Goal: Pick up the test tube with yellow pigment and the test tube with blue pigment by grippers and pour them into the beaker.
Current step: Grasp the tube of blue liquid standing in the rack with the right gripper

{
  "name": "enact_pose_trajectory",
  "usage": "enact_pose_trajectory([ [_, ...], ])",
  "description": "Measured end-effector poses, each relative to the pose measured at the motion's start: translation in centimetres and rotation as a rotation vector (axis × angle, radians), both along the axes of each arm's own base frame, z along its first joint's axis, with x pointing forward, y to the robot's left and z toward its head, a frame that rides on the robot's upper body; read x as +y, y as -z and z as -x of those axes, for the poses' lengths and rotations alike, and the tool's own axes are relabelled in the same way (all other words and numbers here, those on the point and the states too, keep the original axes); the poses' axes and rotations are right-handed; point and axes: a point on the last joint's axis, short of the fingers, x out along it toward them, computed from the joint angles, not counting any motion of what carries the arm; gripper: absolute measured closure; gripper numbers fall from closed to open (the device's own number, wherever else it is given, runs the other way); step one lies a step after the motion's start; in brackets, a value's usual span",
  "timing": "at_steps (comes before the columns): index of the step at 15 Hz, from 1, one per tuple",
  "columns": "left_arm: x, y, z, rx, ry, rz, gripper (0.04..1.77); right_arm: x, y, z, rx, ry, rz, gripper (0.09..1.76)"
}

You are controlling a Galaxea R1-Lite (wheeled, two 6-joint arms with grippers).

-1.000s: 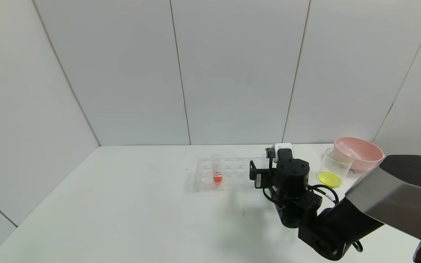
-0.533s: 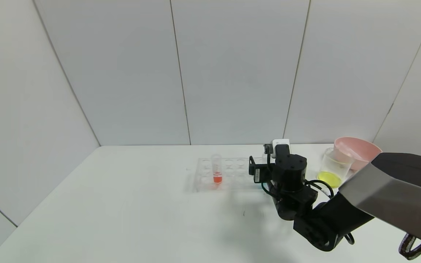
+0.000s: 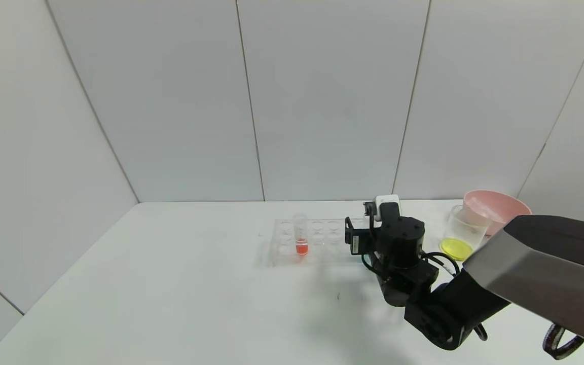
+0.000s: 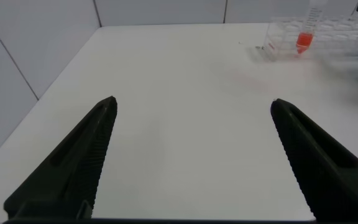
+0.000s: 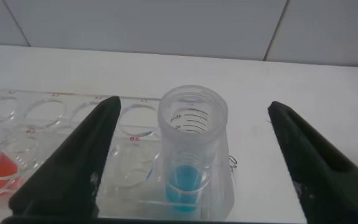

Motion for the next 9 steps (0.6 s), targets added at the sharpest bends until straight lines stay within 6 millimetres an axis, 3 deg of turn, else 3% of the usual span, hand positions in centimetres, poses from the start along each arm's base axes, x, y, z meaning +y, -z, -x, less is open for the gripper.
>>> enact_pose_trajectory([
  [4,0.00,0.00,0.00,0.000,0.000,0.000,0.05,-0.33,0.52,-0.22,-0.020,-0.008,0.015,0.87],
  [8,0.00,0.00,0.00,0.000,0.000,0.000,0.05,-0.53,0.67,-0.29,-0.017,-0.004,0.030,1.31],
  [9,0.00,0.00,0.00,0.000,0.000,0.000,0.05,-0.60,0.64,-0.33,-0.018,-0.003,0.030,1.31],
])
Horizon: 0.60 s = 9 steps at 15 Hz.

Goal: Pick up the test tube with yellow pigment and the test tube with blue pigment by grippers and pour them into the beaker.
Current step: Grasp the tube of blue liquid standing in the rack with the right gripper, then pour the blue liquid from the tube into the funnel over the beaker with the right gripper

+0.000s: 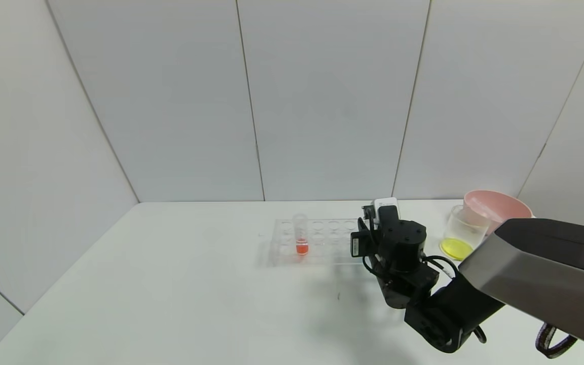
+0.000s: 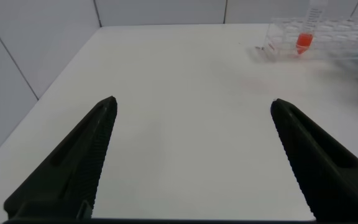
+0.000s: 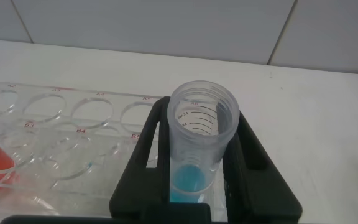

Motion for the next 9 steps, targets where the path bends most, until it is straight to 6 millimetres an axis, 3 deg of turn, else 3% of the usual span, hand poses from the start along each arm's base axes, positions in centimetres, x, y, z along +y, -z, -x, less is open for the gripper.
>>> enact_pose_trajectory([
  [5,0.0,0.0,0.0,0.000,-0.001,0.000,0.05,-0.2,-0.5,0.0,-0.009,0.004,-0.002,1.31],
  [9,0.0,0.0,0.0,0.000,0.000,0.000,0.05,-0.2,-3.0,0.5,-0.061,-0.004,0.012,1.31],
])
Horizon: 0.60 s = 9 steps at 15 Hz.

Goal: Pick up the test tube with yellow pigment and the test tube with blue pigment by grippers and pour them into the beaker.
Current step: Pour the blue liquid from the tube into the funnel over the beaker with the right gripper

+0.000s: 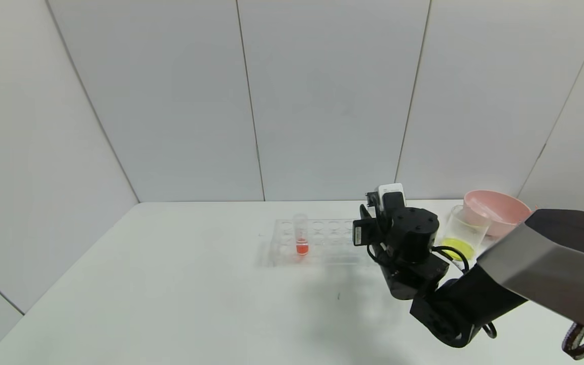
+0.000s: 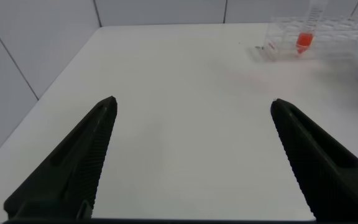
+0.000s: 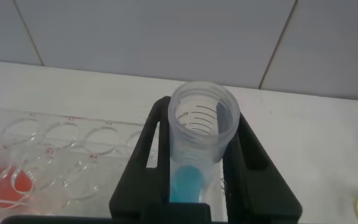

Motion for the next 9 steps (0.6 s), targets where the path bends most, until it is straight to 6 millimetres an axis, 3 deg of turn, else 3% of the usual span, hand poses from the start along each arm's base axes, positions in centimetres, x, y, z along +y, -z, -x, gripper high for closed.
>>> enact_pose_trajectory([
  [3,0.0,0.0,0.0,0.000,0.000,0.000,0.05,-0.1,-1.5,0.4,-0.031,0.001,-0.006,1.31],
  [9,0.0,0.0,0.0,0.000,0.000,0.000,0.05,-0.3,-2.0,0.7,-0.042,-0.002,-0.015,1.31],
])
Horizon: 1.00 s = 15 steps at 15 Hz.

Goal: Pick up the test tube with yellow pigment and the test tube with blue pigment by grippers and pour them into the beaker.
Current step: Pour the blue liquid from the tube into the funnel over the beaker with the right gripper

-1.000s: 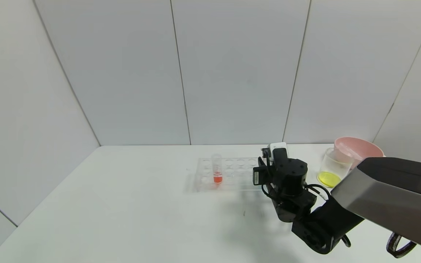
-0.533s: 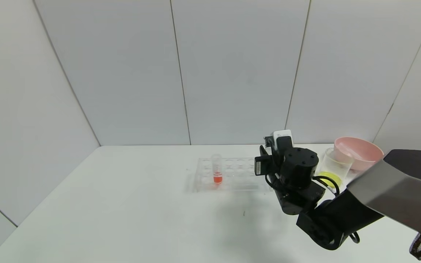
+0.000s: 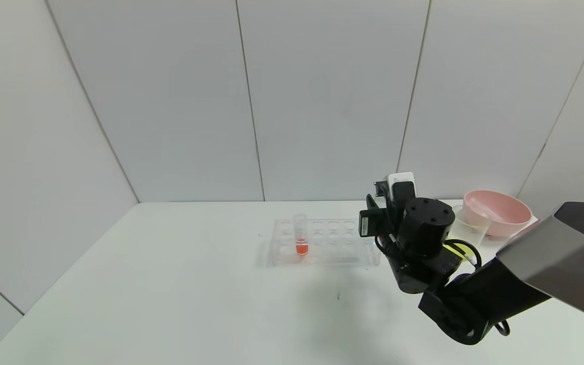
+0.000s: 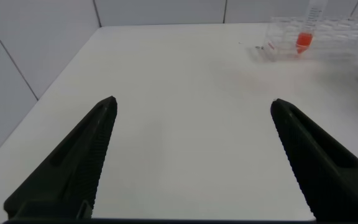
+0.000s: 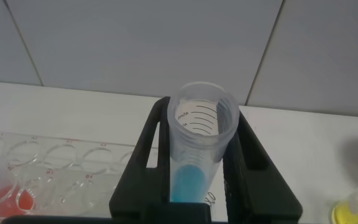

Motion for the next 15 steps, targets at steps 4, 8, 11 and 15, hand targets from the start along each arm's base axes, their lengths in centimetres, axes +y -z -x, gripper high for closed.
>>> enact_pose_trajectory([
  [4,0.0,0.0,0.0,0.000,0.000,0.000,0.05,-0.6,-1.5,0.3,-0.017,-0.036,-0.008,1.31],
  [8,0.0,0.0,0.0,0.000,0.000,0.000,0.05,-4.2,-3.3,1.5,0.031,-0.191,0.025,1.31],
  [11,0.0,0.0,0.0,0.000,0.000,0.000,0.05,-9.1,-4.1,3.1,0.114,-0.396,0.050,1.31],
  [15,0.0,0.0,0.0,0.000,0.000,0.000,0.05,-17.2,-5.4,4.7,0.218,-0.546,0.027,1.31],
])
